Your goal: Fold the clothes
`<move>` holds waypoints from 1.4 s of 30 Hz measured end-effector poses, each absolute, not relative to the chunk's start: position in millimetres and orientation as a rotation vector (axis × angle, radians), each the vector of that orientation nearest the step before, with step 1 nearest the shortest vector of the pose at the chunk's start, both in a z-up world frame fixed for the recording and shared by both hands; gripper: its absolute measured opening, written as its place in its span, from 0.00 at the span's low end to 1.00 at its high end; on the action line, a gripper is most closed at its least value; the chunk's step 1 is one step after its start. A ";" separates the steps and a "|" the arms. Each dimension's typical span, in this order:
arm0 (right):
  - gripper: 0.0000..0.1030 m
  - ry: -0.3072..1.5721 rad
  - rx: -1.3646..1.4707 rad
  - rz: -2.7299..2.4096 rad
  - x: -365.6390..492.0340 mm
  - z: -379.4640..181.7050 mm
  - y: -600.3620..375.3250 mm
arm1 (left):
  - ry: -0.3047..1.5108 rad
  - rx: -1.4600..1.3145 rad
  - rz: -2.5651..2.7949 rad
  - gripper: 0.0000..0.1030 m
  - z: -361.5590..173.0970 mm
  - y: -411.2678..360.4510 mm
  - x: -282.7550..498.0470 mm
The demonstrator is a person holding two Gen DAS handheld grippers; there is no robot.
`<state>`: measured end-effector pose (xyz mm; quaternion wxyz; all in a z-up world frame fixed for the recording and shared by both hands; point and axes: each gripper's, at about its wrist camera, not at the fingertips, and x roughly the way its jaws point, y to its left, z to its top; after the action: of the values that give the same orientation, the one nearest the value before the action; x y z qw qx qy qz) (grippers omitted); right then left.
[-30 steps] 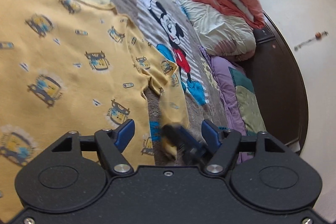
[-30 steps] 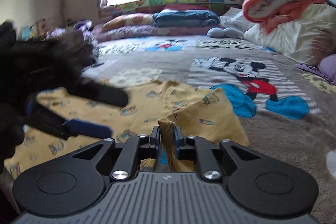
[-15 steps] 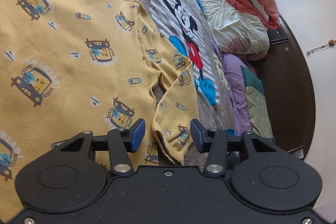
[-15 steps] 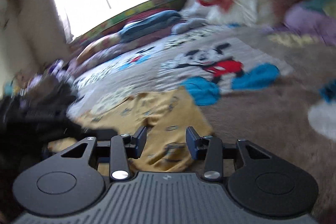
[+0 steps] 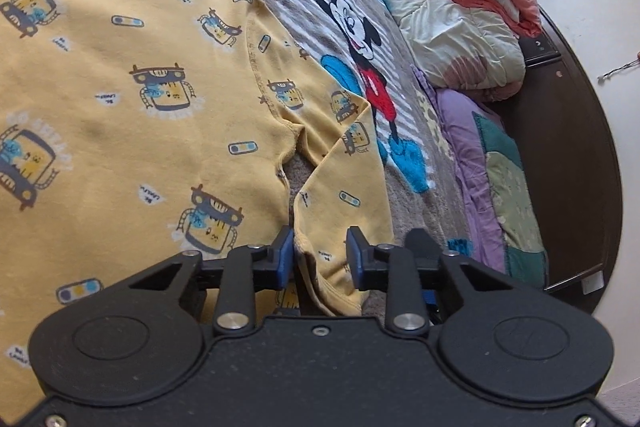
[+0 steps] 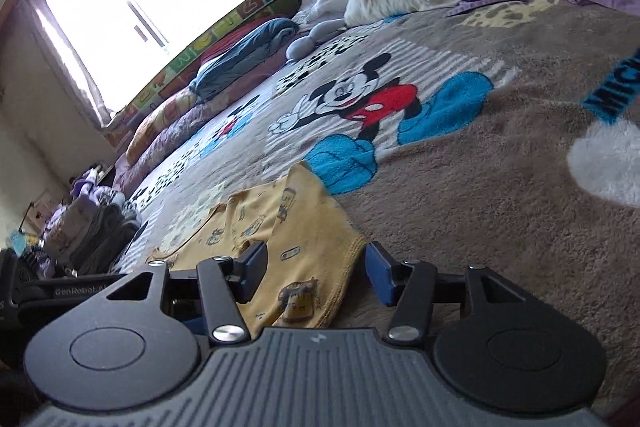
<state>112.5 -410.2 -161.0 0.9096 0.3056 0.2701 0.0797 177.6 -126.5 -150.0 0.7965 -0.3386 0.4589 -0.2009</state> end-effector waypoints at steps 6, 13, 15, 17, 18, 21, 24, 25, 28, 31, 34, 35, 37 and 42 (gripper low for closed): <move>0.58 0.522 0.711 0.151 111.1 -164.5 -421.9 | 0.929 -0.756 -0.532 0.04 -130.3 -124.4 168.8; 0.60 0.502 0.769 0.220 112.7 -166.6 -425.1 | 0.817 -0.847 -0.538 0.04 -91.7 -80.1 161.8; 0.62 0.502 0.768 0.249 113.7 -166.0 -422.2 | 0.781 -0.874 -0.529 0.04 -82.7 -63.6 159.8; 0.62 0.507 0.762 0.276 115.2 -165.7 -418.4 | 0.751 -0.888 -0.510 0.04 -76.5 -47.9 156.9; 0.62 0.512 0.758 0.288 116.1 -165.8 -416.2 | 0.740 -0.896 -0.499 0.04 -74.6 -40.4 155.4; 0.62 0.535 0.740 0.315 119.0 -166.7 -409.3 | 0.709 -0.919 -0.467 0.04 -71.5 -18.3 150.5; 0.62 0.558 0.721 0.335 120.8 -167.4 -402.8 | 0.688 -0.935 -0.442 0.04 -72.2 -1.6 146.6; 0.62 0.564 0.711 0.343 120.4 -167.7 -400.6 | 0.683 -0.938 -0.435 0.04 -72.4 2.7 146.0; 0.62 0.585 0.672 0.371 120.1 -166.9 -391.5 | 0.669 -0.949 -0.415 0.04 -73.2 15.4 144.2; 0.62 0.597 0.589 0.405 117.5 -161.5 -378.2 | 0.655 -0.960 -0.395 0.04 -73.9 28.1 142.5; 0.62 0.604 0.509 0.438 111.7 -155.0 -365.7 | 0.640 -0.971 -0.376 0.04 -74.6 40.8 140.7; 0.62 0.606 0.483 0.447 109.5 -152.9 -362.0 | 0.636 -0.974 -0.369 0.04 -74.8 45.0 140.1; 0.62 0.615 0.431 0.455 104.6 -149.2 -355.1 | 0.626 -0.982 -0.356 0.04 -75.3 53.5 138.9; 0.62 0.646 0.309 0.473 91.4 -140.8 -338.0 | 0.610 -0.983 -0.326 0.04 -74.0 72.5 138.1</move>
<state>91.4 -338.0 -140.8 0.9093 0.1497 0.3134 0.2291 138.1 72.5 -74.0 0.8248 -0.4624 0.2869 -0.1535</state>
